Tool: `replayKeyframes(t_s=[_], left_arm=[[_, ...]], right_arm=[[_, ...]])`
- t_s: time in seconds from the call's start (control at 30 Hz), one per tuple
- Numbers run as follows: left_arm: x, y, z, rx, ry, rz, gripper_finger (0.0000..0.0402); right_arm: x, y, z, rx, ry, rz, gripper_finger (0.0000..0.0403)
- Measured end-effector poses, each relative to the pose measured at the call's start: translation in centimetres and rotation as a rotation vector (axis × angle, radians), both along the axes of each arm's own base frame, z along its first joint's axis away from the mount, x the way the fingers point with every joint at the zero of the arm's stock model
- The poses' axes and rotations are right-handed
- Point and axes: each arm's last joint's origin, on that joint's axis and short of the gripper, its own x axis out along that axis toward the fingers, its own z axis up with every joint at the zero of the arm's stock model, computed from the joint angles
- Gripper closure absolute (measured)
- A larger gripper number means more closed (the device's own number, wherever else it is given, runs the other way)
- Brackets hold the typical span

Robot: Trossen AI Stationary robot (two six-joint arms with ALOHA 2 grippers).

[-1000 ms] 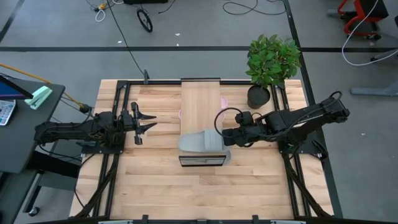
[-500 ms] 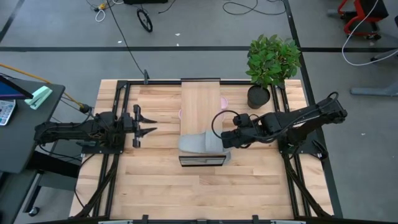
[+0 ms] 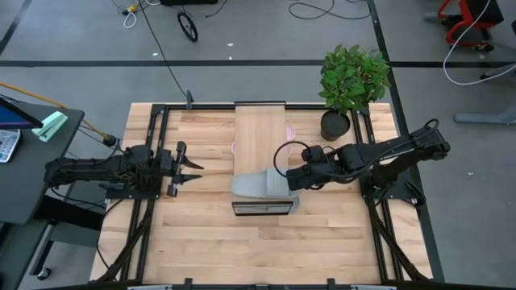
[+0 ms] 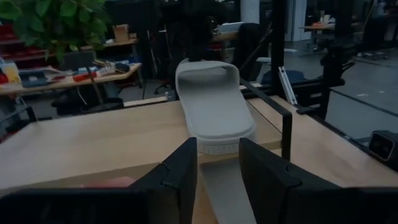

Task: Pick and place slides into the shelf
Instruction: Put the top gray slipper on the shelf

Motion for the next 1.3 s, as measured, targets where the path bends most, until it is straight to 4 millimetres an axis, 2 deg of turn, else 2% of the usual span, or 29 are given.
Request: replayKeyframes(t_s=[0.27, 0.53, 0.83, 1.3], left_arm=[[0.2, 0.0, 2.0, -0.093, 0.035, 0.002, 0.0282], [1.0, 0.1, 1.9, -0.171, 0.078, 0.007, 0.0289], [0.7, 0.0, 4.4, -0.205, 0.145, 0.013, 0.0292], [0.6, 0.0, 4.6, -0.199, 0.158, 0.013, 0.0292]], right_arm=[[0.0, -0.1, 0.0, -0.002, 0.002, 0.002, 0.0380], [0.0, -0.1, 0.0, -0.002, 0.001, 0.001, 0.0380], [0.0, -0.1, 0.0, 0.006, 0.002, 0.001, 0.0380], [0.0, -0.1, 0.0, 0.029, 0.007, 0.002, 0.0380]])
